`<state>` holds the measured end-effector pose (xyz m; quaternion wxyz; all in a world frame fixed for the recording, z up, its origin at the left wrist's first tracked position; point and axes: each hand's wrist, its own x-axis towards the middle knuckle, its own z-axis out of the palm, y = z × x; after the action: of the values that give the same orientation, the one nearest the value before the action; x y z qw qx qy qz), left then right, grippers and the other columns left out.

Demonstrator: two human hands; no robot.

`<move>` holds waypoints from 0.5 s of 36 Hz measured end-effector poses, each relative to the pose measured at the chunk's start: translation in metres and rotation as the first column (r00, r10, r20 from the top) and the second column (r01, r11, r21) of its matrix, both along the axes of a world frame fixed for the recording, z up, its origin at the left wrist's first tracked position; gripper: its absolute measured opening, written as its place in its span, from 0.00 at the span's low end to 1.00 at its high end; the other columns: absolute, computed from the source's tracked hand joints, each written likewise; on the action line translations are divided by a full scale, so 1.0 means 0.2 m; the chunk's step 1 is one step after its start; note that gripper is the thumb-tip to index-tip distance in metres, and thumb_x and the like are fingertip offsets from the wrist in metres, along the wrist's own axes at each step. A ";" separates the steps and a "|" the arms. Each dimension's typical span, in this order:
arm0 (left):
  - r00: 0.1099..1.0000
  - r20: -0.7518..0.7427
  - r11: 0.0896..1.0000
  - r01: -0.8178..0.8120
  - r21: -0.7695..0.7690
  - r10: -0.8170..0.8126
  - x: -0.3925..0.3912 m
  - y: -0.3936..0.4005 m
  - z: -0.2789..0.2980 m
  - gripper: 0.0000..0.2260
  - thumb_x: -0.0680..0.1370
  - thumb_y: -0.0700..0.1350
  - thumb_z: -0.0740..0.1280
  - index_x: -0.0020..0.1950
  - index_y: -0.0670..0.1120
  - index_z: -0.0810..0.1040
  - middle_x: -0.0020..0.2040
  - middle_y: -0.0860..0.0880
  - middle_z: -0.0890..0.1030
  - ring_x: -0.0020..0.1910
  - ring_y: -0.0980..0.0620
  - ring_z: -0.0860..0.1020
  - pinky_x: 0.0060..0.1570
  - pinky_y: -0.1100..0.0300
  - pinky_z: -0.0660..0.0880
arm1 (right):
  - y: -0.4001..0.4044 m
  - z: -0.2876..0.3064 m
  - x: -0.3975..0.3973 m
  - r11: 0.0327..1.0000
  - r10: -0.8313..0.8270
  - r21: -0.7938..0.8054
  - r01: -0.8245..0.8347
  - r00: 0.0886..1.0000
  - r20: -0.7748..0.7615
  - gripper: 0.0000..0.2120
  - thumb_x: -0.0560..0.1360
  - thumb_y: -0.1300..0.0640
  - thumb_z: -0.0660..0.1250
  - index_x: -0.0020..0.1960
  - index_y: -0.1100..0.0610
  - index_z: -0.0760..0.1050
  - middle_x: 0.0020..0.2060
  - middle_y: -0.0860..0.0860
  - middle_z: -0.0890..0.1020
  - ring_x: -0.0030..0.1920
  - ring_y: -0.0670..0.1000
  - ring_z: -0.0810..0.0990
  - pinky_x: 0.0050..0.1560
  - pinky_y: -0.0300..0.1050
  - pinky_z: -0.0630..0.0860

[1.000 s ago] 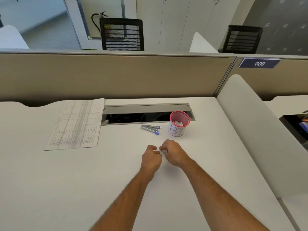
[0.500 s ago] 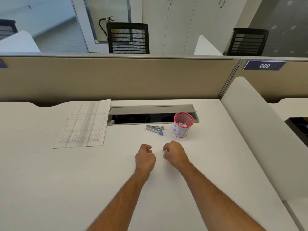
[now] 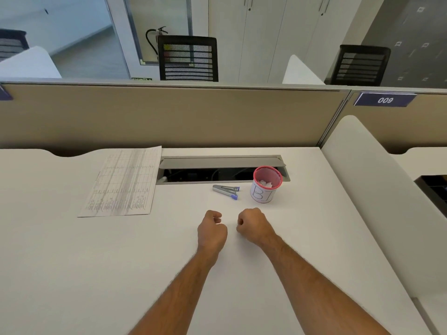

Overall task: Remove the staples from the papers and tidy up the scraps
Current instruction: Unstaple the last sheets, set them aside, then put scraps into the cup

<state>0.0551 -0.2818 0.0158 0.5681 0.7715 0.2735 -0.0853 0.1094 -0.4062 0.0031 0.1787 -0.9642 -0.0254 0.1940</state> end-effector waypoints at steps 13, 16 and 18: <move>1.000 0.018 1.000 0.004 -0.011 -0.004 0.04 -0.02 0.03 0.19 0.78 0.31 0.57 0.64 0.46 0.76 0.62 0.48 0.78 0.57 0.44 0.80 0.37 0.63 0.73 | -0.16 0.15 0.05 0.942 -0.200 0.266 0.204 0.979 -0.042 0.05 0.72 0.63 0.72 0.46 0.62 0.85 0.39 0.55 0.87 0.35 0.50 0.86 0.44 0.41 0.82; 1.000 0.015 1.000 0.010 -0.007 -0.010 0.06 -0.04 0.03 0.19 0.78 0.30 0.58 0.64 0.46 0.76 0.62 0.48 0.77 0.59 0.45 0.79 0.45 0.61 0.76 | -0.20 0.25 0.08 0.913 -0.231 0.355 0.201 0.972 0.044 0.05 0.70 0.66 0.70 0.40 0.63 0.85 0.35 0.55 0.86 0.33 0.51 0.86 0.36 0.35 0.78; 1.000 0.011 1.000 0.014 -0.001 -0.014 0.07 -0.05 0.03 0.19 0.79 0.30 0.58 0.64 0.46 0.76 0.62 0.48 0.77 0.59 0.45 0.79 0.45 0.61 0.75 | -0.23 0.32 0.12 0.905 -0.250 0.378 0.197 0.964 0.095 0.07 0.70 0.66 0.69 0.35 0.61 0.83 0.30 0.52 0.84 0.31 0.49 0.85 0.32 0.34 0.75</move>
<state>0.0696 -0.2916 0.0227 0.5695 0.7734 0.2649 -0.0854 0.1334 -0.4523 0.0680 0.3735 -0.9219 0.0374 0.0957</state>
